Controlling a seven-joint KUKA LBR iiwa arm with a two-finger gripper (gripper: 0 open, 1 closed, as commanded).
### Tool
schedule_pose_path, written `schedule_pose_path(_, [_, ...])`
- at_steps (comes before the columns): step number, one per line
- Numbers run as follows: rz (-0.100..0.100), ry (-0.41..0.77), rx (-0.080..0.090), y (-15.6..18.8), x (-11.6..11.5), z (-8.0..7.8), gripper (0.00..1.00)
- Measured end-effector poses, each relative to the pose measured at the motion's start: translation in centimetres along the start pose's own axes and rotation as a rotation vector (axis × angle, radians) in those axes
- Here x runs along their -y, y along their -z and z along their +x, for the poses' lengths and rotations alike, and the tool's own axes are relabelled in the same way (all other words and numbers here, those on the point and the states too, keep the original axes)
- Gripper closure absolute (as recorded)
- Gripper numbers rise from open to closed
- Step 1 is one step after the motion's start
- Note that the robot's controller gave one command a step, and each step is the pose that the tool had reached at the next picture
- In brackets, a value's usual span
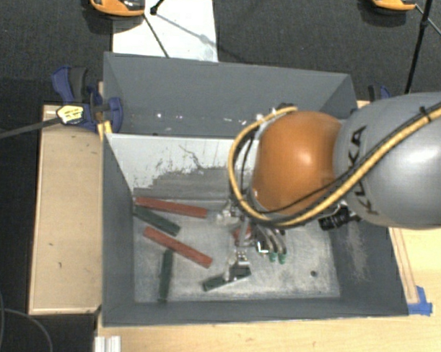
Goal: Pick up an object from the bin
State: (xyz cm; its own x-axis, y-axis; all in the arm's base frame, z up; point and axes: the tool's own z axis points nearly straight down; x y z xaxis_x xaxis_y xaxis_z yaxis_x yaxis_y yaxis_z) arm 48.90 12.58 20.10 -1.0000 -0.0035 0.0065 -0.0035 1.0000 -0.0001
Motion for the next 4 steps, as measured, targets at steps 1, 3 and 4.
schedule_pose_path(1, [-0.001, -0.004, 0.008, 0.4, 0.1, -0.2, 0.00])
schedule_pose_path(3, [-0.001, -0.041, 0.011, -10.7, 3.2, -1.3, 0.00])
schedule_pose_path(4, [-0.004, -0.125, 0.016, -12.5, 0.1, -0.7, 1.00])
